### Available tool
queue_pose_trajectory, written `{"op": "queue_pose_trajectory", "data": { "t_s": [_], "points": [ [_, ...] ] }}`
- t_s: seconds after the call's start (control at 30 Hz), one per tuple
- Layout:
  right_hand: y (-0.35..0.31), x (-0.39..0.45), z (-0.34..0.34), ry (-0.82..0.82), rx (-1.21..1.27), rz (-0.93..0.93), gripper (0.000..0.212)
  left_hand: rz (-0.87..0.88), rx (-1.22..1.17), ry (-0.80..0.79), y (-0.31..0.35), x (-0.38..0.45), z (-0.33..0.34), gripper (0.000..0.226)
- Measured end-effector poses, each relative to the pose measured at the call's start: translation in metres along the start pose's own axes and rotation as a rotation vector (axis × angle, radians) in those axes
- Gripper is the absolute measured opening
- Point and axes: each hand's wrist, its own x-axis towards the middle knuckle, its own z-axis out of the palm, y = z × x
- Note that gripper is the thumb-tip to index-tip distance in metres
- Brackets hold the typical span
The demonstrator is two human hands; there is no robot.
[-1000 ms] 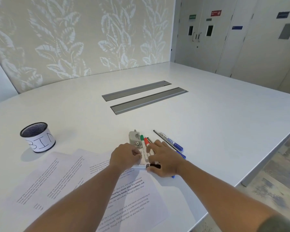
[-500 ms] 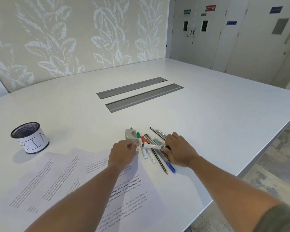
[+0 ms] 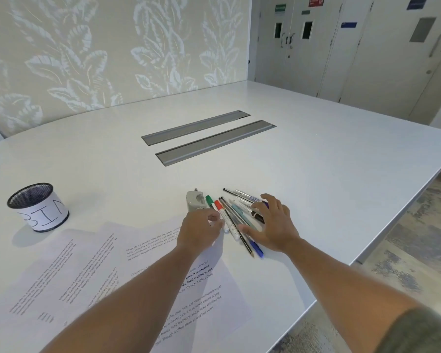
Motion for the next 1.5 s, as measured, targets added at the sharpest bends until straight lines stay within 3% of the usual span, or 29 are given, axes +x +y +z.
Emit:
{"op": "queue_pose_trajectory", "data": {
  "t_s": [0.27, 0.43, 0.57, 0.9, 1.07, 1.27, 1.5],
  "points": [
    [0.0, -0.005, 0.001, -0.14, -0.063, -0.054, 0.111, 0.025, -0.026, -0.078, 0.002, 0.006, 0.013, 0.026],
    [-0.005, 0.0, 0.005, -0.082, -0.034, -0.028, 0.087, -0.013, -0.011, -0.006, 0.003, 0.0, 0.015, 0.028],
    [-0.007, 0.006, 0.01, -0.042, 0.031, 0.023, 0.075, 0.029, 0.245, 0.132, -0.003, -0.011, 0.012, 0.026],
    [-0.011, 0.024, 0.021, 0.014, 0.127, 0.211, 0.065, 0.056, 0.509, 0.099, -0.014, -0.022, 0.01, 0.037],
    [-0.013, 0.013, 0.019, 0.095, 0.122, 0.164, 0.086, 0.09, 0.541, 0.094, -0.013, -0.019, 0.011, 0.041],
    [-0.018, 0.009, 0.013, -0.048, 0.025, 0.158, 0.114, 0.11, 0.551, 0.057, -0.005, -0.016, 0.017, 0.042],
    [-0.019, 0.019, 0.02, -0.02, 0.017, 0.165, 0.087, 0.141, 0.501, 0.082, 0.009, -0.01, 0.039, 0.034]
  ]
}}
